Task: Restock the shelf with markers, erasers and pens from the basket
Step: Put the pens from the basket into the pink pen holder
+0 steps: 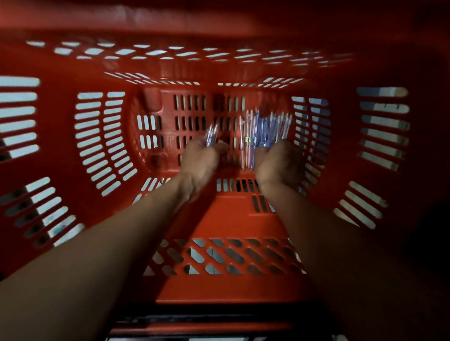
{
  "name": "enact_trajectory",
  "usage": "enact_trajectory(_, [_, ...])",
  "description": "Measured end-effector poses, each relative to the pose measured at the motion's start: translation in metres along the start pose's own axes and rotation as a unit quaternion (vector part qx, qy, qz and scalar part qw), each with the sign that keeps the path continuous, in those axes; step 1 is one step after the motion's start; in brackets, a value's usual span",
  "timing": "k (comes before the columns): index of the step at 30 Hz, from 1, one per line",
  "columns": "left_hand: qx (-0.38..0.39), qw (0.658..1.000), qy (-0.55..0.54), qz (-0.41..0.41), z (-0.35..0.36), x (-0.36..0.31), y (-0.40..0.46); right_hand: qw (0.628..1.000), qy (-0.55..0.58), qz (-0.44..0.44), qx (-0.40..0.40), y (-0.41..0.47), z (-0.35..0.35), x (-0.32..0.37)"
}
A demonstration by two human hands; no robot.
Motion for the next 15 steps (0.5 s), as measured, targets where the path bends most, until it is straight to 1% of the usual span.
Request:
enact_trajectory(3, [0.002, 0.999, -0.017, 0.032, 0.002, -0.004, -0.001, 0.996, 0.071, -0.033, 0.04, -0.008, -0.004, 0.008])
enact_trajectory(6, [0.013, 0.996, 0.001, 0.086, 0.004, -0.008, -0.003, 0.976, 0.152, -0.096, 0.123, -0.031, -0.01, 0.023])
enact_trajectory(8, [0.015, 0.996, -0.004, 0.085, 0.003, -0.008, -0.001, 0.962, 0.166, -0.129, 0.176, -0.046, -0.012, 0.031])
enact_trajectory(9, [0.009, 0.996, 0.001, 0.084, 0.002, -0.007, 0.001, 0.957, 0.174, -0.134, 0.19, -0.051, -0.014, 0.031])
enact_trajectory(11, [-0.01, 0.997, 0.018, 0.08, -0.001, -0.005, 0.007, 0.956, 0.194, -0.116, 0.19, -0.054, -0.017, 0.028])
enact_trajectory(12, [-0.014, 0.997, 0.021, 0.077, -0.003, -0.005, 0.008, 0.96, 0.196, -0.094, 0.177, -0.052, -0.022, 0.025])
enact_trajectory(15, [0.008, 0.998, 0.017, 0.067, -0.003, -0.004, 0.005, 0.976, 0.192, 0.0, 0.105, -0.037, -0.031, 0.014])
Point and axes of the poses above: each hand's wrist, its own y-axis towards the middle knuckle, its own z-axis out of the palm, x = y × z, the point moved 2 cm from there along y, towards the middle knuckle, and after that the axes turned 11 degrees about -x, right-handed, at the moved point
